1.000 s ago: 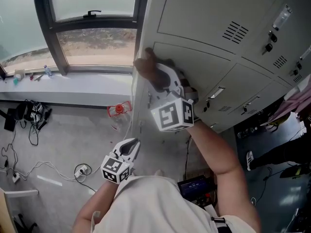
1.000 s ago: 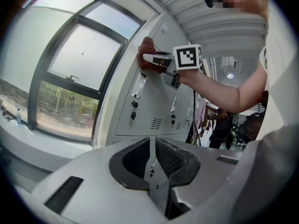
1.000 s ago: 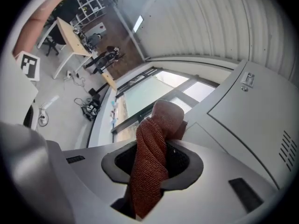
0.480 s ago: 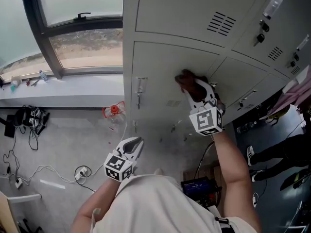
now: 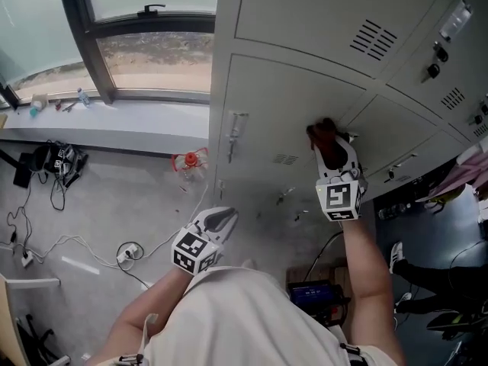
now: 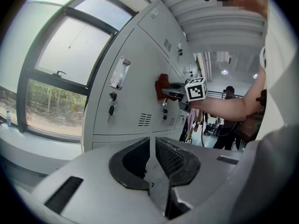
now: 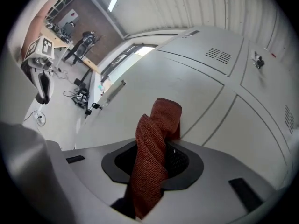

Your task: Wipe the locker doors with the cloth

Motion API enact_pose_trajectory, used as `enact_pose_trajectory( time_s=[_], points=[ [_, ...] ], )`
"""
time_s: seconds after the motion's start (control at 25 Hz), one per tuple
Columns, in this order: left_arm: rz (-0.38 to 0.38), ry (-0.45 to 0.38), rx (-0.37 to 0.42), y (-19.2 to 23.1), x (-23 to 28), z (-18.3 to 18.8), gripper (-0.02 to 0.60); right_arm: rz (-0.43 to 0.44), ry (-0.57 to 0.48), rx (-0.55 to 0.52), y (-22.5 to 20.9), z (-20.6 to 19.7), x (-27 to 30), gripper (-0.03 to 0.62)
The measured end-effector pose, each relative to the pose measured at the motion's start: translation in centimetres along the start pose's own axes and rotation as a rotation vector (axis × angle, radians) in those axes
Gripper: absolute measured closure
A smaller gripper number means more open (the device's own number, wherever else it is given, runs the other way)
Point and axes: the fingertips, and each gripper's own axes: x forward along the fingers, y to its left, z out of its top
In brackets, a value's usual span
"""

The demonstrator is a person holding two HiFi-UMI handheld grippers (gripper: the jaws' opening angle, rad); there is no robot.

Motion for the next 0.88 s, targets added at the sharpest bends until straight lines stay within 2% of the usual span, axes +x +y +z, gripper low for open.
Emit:
enact_pose_trajectory(
  time_s=[0.28, 0.44, 0.52, 0.6, 0.8, 0.88],
  points=[
    [0.081, -0.021, -0.033, 1.8, -2.3, -0.4, 0.540, 0.193, -0.135, 0.156, 7.2, 6.8, 4.2, 0.471],
    [0.122, -0.034, -0.051, 3.0, -4.0, -0.7, 0.540, 0.297, -0.205, 0.345, 9.8, 11.1, 6.2, 0.473],
    [0.140, -0.039, -0.062, 3.5, -4.9, -0.9, 0.540, 0.306, -0.231, 0.399, 10.6, 13.2, 7.0, 0.473],
    [0.152, -0.042, -0.071, 3.9, -5.7, -1.2, 0.540, 0.275, -0.226, 0.350, 11.6, 14.6, 7.5, 0.474],
    [0.135, -0.028, -0.080, 3.8, -6.8, -1.8, 0.540, 0.169, -0.163, 0.067, 13.4, 15.5, 7.9, 0.473],
    [0.113, -0.014, -0.076, 3.7, -6.7, -2.0, 0.540, 0.159, -0.150, -0.083, 14.3, 16.2, 7.7, 0.474]
  ],
)
